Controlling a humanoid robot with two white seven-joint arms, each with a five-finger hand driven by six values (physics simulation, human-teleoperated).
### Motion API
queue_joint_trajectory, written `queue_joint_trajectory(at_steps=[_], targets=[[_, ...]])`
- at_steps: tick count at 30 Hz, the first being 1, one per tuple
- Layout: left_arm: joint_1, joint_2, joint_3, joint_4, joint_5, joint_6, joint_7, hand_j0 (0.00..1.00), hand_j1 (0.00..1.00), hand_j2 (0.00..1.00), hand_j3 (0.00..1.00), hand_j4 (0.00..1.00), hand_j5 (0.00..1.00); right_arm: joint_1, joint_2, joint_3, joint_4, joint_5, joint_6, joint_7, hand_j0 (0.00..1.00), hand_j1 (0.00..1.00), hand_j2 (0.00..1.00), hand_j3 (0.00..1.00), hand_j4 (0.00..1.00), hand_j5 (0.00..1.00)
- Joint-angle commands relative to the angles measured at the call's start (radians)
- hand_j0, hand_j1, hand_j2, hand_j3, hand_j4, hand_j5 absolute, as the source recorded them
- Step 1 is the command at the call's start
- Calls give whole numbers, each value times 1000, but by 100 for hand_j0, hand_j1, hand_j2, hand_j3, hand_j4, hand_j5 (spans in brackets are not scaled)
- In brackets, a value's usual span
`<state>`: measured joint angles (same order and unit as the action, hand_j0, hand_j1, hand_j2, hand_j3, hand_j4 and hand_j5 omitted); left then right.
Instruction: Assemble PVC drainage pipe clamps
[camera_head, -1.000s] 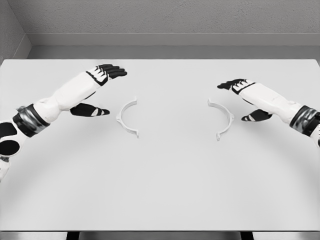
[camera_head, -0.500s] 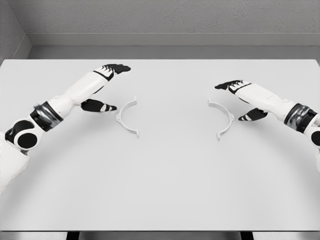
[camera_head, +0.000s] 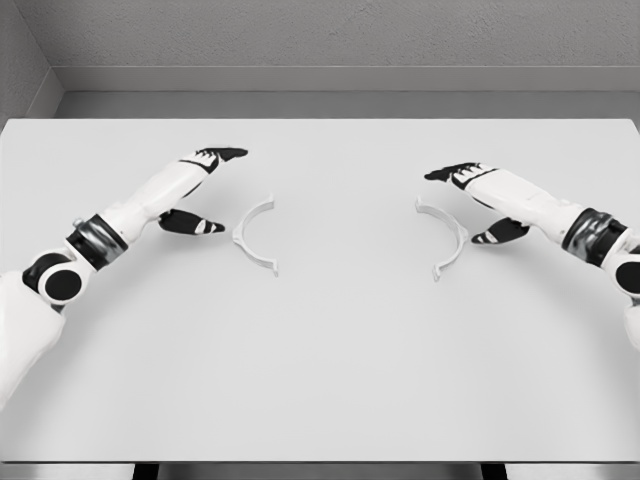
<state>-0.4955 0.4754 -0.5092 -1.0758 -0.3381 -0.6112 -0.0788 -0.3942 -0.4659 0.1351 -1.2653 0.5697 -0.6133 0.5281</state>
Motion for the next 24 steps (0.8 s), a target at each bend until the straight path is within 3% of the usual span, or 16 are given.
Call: queue_joint_trajectory(at_steps=[1, 24], targets=[[0, -14, 0, 27, 5, 0, 1, 100, 100, 100, 100, 100, 100, 0, 1, 6, 0, -8, 2, 0, 100, 100, 100, 100, 100, 100], [0, -63, 2, 48, 7, 0, 1, 100, 100, 100, 100, 100, 100, -3, 15, 21, 7, -4, 2, 0, 100, 100, 100, 100, 100, 100]])
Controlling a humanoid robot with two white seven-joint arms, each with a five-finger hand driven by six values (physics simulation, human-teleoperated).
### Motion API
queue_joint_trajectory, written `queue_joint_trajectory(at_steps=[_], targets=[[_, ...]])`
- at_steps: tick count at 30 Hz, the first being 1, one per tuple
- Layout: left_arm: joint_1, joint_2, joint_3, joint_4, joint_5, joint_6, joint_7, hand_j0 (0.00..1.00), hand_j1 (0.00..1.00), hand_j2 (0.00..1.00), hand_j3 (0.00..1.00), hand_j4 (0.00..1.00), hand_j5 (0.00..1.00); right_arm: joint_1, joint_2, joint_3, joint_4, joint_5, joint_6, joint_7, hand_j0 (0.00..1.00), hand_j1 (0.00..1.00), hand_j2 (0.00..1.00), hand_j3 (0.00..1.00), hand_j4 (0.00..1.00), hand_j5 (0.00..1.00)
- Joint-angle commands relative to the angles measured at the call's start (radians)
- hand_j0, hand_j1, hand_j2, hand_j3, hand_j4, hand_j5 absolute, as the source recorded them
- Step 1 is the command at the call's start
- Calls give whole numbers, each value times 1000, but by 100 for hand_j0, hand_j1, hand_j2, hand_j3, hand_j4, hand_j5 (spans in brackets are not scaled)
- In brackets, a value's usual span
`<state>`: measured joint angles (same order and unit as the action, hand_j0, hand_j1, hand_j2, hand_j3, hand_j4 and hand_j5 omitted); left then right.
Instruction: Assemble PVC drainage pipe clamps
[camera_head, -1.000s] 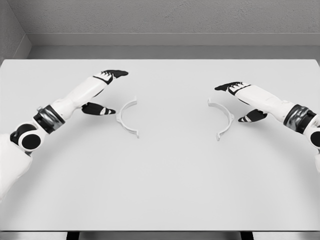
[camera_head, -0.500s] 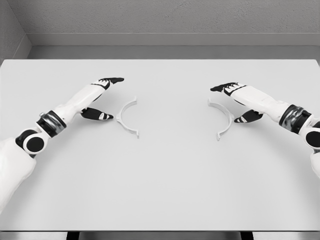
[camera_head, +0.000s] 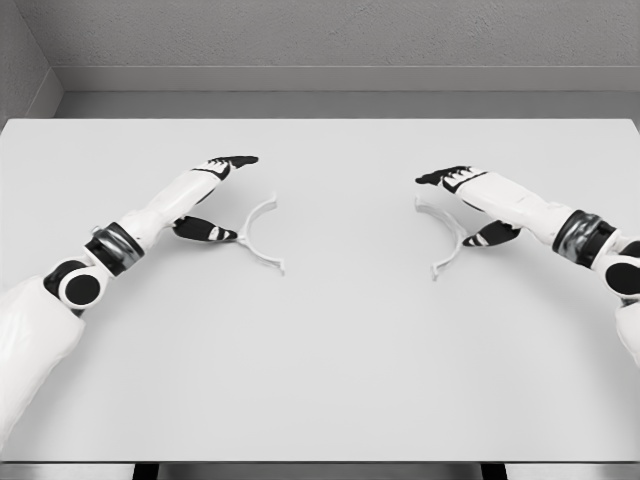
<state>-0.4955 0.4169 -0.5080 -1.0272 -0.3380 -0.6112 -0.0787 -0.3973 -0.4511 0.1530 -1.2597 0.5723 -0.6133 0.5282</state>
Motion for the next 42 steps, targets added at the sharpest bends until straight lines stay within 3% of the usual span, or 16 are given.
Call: queue_joint_trajectory(at_steps=[1, 17, 24, 29, 42], targets=[[0, -6, 2, -2, 7, 0, 0, 100, 100, 100, 100, 100, 100, 0, 0, 5, 2, -6, 2, 0, 100, 100, 100, 100, 100, 100], [0, -38, -1, -14, 8, 0, 0, 100, 100, 100, 100, 100, 100, -12, 14, 17, 5, -5, 2, 0, 100, 100, 100, 100, 100, 100], [2, -43, 0, -28, 7, 0, 0, 100, 100, 100, 100, 100, 100, -20, 12, 16, 43, -3, 2, 0, 100, 100, 100, 100, 100, 100], [-2, -40, 11, -16, 7, 0, 0, 100, 100, 100, 100, 100, 100, -34, 11, 17, 72, -2, 2, 0, 100, 100, 100, 100, 100, 100], [-21, -73, 11, 38, 4, 0, 0, 100, 100, 100, 100, 100, 100, -46, 34, 33, 68, -2, 2, 1, 100, 100, 100, 100, 100, 100]])
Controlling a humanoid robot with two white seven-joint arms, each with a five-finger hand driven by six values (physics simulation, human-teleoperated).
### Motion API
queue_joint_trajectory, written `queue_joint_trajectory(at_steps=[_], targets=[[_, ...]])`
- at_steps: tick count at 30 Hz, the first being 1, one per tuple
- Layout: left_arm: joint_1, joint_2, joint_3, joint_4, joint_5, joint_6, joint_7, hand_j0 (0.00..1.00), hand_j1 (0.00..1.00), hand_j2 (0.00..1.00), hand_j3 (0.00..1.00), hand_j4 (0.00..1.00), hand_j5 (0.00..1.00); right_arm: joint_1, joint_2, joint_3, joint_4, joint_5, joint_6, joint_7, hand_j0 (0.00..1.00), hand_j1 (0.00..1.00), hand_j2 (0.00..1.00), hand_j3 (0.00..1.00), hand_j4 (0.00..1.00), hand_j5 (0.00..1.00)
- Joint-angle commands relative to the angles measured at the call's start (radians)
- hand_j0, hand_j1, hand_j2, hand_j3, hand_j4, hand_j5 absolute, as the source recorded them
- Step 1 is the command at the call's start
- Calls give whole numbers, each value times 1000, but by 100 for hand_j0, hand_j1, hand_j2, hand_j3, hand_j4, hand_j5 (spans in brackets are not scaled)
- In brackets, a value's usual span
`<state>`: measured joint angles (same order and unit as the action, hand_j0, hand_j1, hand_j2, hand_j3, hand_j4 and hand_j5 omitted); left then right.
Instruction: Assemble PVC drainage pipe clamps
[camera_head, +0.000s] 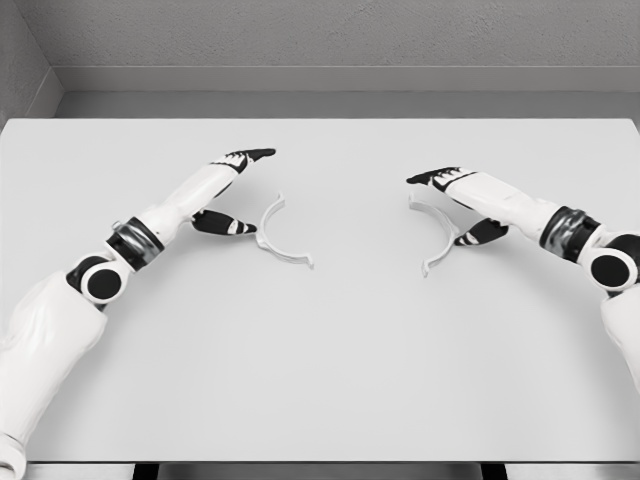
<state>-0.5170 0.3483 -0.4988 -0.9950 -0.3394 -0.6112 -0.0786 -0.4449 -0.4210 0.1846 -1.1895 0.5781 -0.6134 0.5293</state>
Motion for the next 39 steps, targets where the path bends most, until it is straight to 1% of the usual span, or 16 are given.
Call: queue_joint_trajectory(at_steps=[1, 3, 8, 9, 20, 22, 28, 32, 35, 39], targets=[[0, -5, 2, 6, 6, 0, 0, 100, 100, 100, 100, 100, 100, 0, 5, 1, -1, -8, 3, 0, 100, 100, 100, 100, 100, 100], [0, -9, 2, 22, 6, 0, 0, 100, 100, 100, 100, 100, 100, -6, 13, 3, -1, 6, 3, 0, 100, 100, 100, 100, 100, 100], [-6, -9, 3, 36, 6, 0, 0, 100, 100, 100, 100, 100, 100, -17, 36, 4, -1, 23, 3, 0, 100, 100, 100, 100, 100, 100], [-6, -11, 2, 38, 6, 0, 0, 100, 100, 100, 100, 100, 100, -23, 36, 21, 1, 25, 3, 0, 100, 100, 100, 100, 100, 100], [-6, -29, 0, 35, 6, 0, 0, 100, 100, 100, 100, 100, 100, -48, 51, 56, 1, 28, 3, 0, 100, 100, 100, 100, 100, 100], [-6, -32, 0, 29, 6, 0, 0, 100, 100, 100, 100, 100, 100, -52, 64, 56, 2, 28, 3, 1, 100, 100, 100, 100, 100, 100], [-6, -49, -1, 26, 2, 0, 0, 100, 100, 100, 100, 100, 100, -63, 65, 70, 2, 28, 3, 0, 100, 100, 100, 100, 100, 100], [-6, -41, 8, 29, 2, 0, 0, 100, 100, 100, 100, 100, 100, -80, 71, 98, 13, 29, 3, 0, 100, 100, 100, 100, 100, 100], [-8, -38, 23, 35, 2, 0, 0, 100, 100, 100, 100, 100, 100, -91, 91, 104, 18, 34, 3, 0, 100, 100, 100, 100, 100, 100], [-8, -32, 35, 39, 2, 0, 0, 100, 100, 100, 100, 100, 100, -94, 90, 102, 24, 43, 3, -2, 100, 100, 100, 100, 100, 100]])
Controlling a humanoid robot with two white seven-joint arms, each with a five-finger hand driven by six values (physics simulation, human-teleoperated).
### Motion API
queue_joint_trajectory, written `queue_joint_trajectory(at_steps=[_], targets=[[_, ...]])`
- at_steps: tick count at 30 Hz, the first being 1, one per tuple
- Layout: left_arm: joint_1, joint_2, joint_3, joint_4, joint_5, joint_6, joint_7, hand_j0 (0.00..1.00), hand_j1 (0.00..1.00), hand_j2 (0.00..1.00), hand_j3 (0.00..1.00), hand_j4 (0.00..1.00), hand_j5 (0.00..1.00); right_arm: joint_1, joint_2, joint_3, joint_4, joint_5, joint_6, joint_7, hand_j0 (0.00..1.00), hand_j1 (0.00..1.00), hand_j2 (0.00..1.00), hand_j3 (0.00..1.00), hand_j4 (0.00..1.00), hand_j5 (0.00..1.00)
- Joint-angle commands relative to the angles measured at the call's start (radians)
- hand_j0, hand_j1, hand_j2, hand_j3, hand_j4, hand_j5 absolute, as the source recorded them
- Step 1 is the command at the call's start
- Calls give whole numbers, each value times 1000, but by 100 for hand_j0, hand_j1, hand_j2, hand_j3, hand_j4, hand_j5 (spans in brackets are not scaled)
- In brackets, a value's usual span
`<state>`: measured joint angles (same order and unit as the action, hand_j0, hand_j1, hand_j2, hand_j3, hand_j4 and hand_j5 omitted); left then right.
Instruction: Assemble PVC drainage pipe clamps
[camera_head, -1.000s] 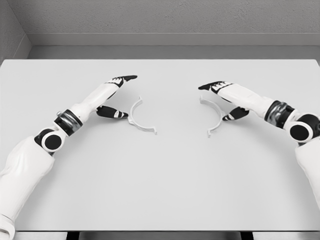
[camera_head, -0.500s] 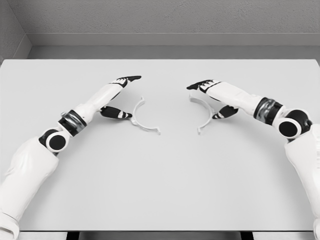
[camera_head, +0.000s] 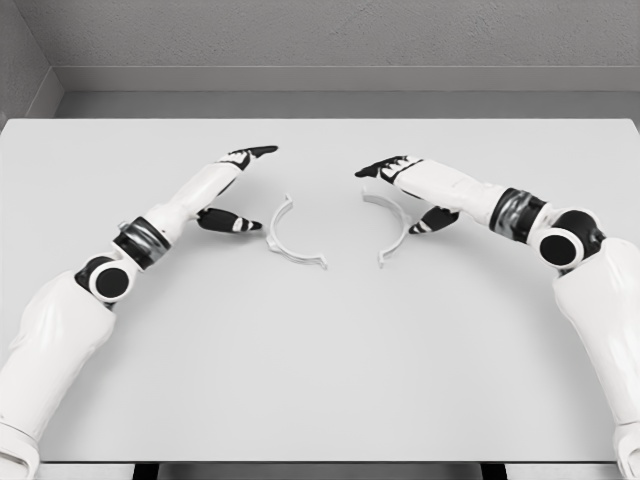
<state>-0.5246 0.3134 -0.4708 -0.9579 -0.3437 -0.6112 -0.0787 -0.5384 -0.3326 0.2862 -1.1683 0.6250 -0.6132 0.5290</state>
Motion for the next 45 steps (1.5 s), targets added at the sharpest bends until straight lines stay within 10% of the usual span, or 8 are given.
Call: queue_joint_trajectory(at_steps=[1, 25, 45], targets=[[0, 3, 7, 4, 6, 0, 0, 100, 100, 100, 100, 100, 100, -2, -2, -1, 22, -4, 2, -1, 100, 100, 100, 100, 100, 100], [-6, -53, -5, 38, 2, 0, 0, 100, 100, 100, 100, 100, 100, -109, 33, 4, 214, -1, 2, -3, 100, 100, 100, 100, 100, 100], [-3, -85, -9, 10, -12, 0, 0, 100, 100, 100, 100, 100, 100, -124, 81, 39, 200, 5, 2, 0, 100, 100, 100, 100, 100, 100]])
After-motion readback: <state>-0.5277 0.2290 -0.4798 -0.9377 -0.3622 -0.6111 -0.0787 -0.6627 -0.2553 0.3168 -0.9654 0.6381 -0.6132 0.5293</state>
